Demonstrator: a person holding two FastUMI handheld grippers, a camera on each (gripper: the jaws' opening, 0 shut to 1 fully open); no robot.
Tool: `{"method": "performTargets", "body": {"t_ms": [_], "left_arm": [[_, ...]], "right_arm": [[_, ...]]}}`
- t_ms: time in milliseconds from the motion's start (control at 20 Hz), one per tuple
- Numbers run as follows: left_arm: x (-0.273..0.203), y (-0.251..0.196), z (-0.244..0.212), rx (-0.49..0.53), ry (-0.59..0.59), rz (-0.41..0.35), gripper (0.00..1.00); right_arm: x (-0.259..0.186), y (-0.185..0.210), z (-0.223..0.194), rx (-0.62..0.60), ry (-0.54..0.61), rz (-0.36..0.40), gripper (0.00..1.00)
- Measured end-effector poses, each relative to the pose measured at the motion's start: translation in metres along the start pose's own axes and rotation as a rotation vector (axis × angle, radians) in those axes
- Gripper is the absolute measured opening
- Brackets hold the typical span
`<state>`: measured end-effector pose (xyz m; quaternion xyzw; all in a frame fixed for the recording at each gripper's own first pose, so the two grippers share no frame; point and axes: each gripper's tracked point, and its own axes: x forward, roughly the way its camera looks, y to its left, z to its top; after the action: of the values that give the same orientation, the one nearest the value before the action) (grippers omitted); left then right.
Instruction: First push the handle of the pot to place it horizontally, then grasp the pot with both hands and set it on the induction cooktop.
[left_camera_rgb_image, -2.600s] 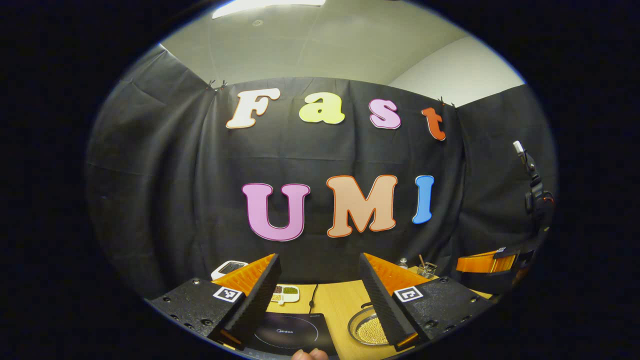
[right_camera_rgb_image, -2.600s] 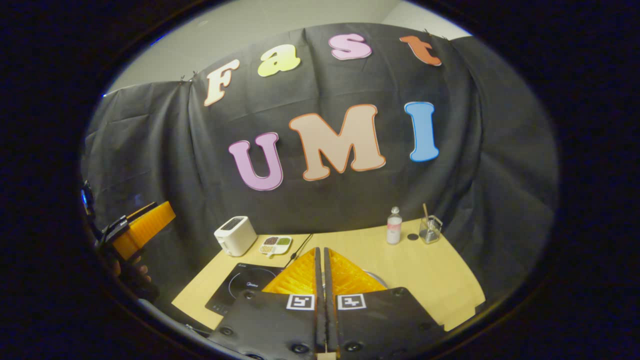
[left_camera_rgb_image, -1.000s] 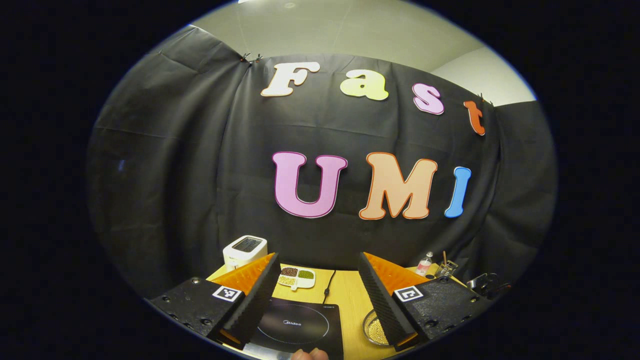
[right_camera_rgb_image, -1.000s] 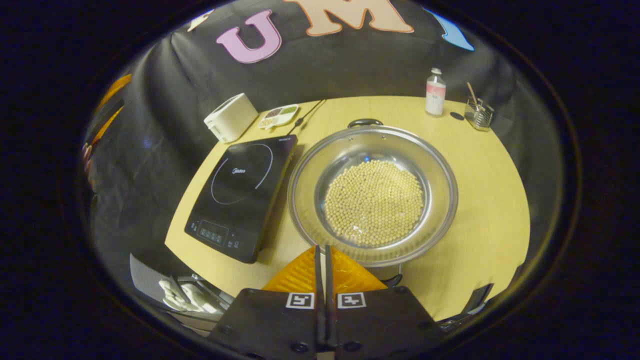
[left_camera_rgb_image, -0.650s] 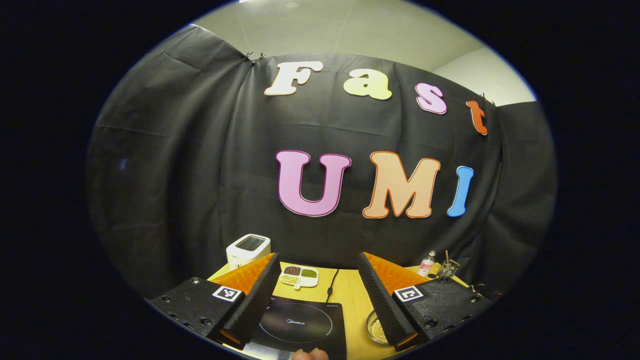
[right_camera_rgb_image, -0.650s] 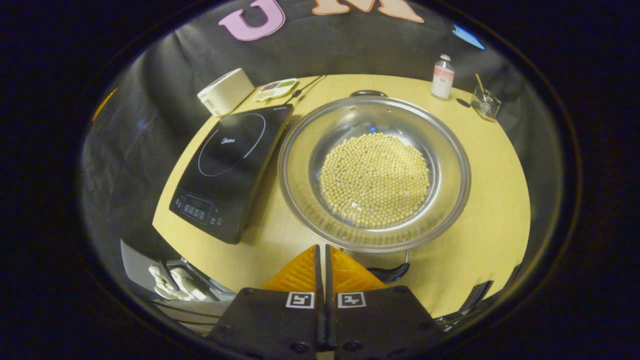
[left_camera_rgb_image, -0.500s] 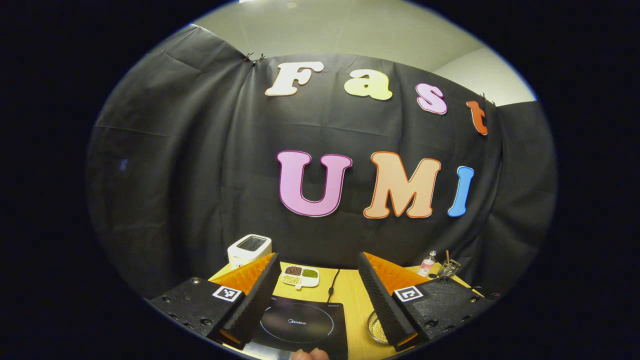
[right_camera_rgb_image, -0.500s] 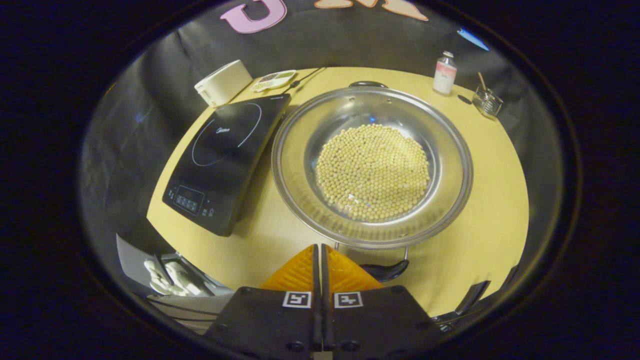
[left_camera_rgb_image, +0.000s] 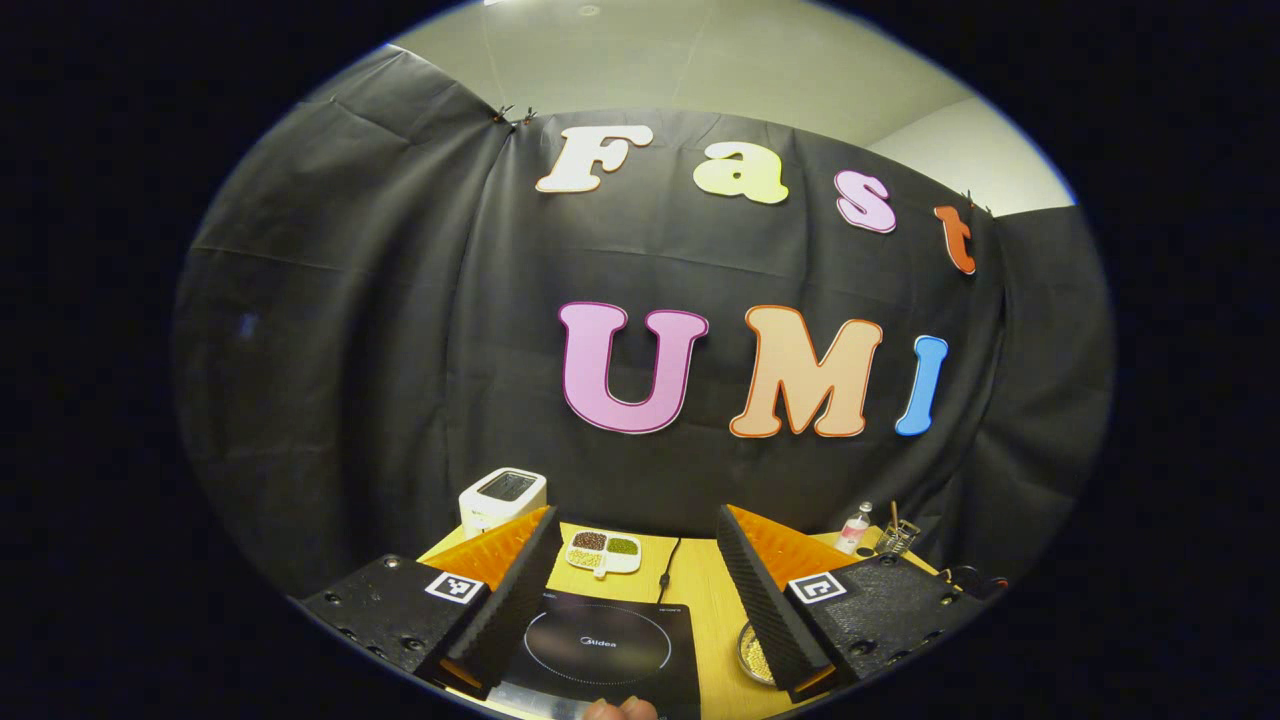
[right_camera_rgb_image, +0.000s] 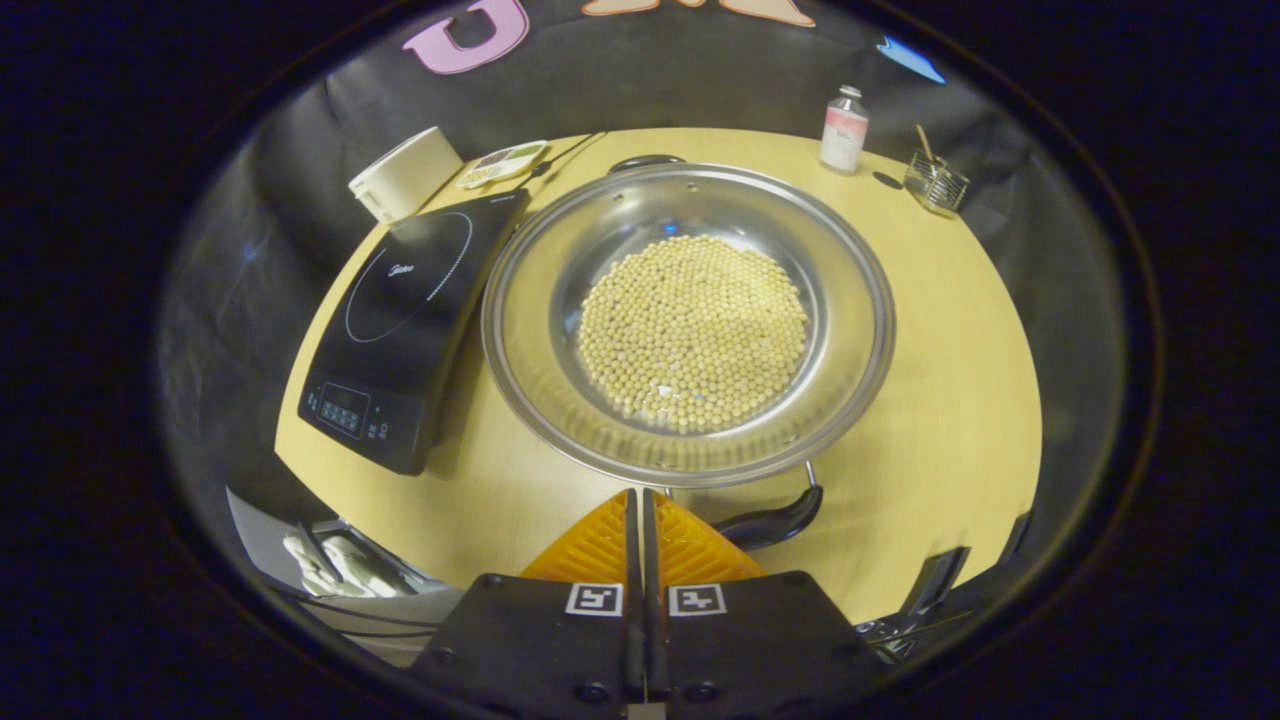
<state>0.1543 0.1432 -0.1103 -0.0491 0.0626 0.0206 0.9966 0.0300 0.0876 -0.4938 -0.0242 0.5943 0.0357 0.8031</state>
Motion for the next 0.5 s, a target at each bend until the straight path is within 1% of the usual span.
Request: {"method": "performTargets", "body": {"t_ms": [150, 200, 250, 300, 350, 400, 450, 500], "left_arm": [[-0.003, -0.003, -0.003, -0.008, 0.012, -0.011, 0.92], [-0.004, -0.005, -0.003, -0.007, 0.014, -0.013, 0.95], [-0.004, -0.007, -0.004, -0.004, 0.015, -0.015, 0.92], [-0.002, -0.009, -0.004, 0.002, 0.016, -0.014, 0.92], [-0.001, -0.009, -0.004, 0.010, 0.017, -0.007, 0.92], [0.000, -0.009, -0.004, 0.015, 0.016, 0.006, 0.92], [0.002, -0.012, -0.005, 0.015, 0.027, 0.021, 0.95], [0.003, -0.019, -0.007, 0.007, 0.034, 0.024, 0.95]], "right_arm": [[0.000, -0.015, -0.001, 0.018, 0.001, -0.026, 0.03], [0.000, -0.020, -0.001, 0.024, 0.001, -0.030, 0.03], [0.001, -0.025, 0.000, 0.030, 0.001, -0.033, 0.03], [0.001, -0.031, 0.001, 0.037, 0.003, -0.035, 0.00], [0.002, -0.035, 0.001, 0.039, 0.004, -0.029, 0.00], [0.002, -0.039, 0.001, 0.036, 0.007, -0.019, 0.03], [0.002, -0.044, 0.002, 0.034, 0.015, -0.014, 0.03], [0.002, -0.052, 0.005, 0.036, 0.012, -0.009, 0.00]]}}
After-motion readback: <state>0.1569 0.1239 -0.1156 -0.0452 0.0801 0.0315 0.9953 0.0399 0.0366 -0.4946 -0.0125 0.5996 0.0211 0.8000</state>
